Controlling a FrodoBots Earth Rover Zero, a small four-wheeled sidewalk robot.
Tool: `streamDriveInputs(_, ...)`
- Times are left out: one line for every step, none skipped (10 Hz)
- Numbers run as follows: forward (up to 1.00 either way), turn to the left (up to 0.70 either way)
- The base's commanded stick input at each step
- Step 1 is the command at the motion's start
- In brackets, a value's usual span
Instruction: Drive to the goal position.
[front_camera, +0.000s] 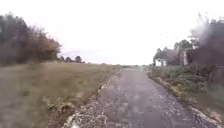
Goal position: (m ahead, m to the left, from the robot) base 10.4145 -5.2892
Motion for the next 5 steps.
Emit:
streamDriveInputs(1.00,-0.30)
streamDriveInputs(1.00,-0.39)
streamDriveInputs(1.00,-0.15)
streamDriveInputs(1.00,-0.33)
streamDriveInputs(1.00,-0.40)
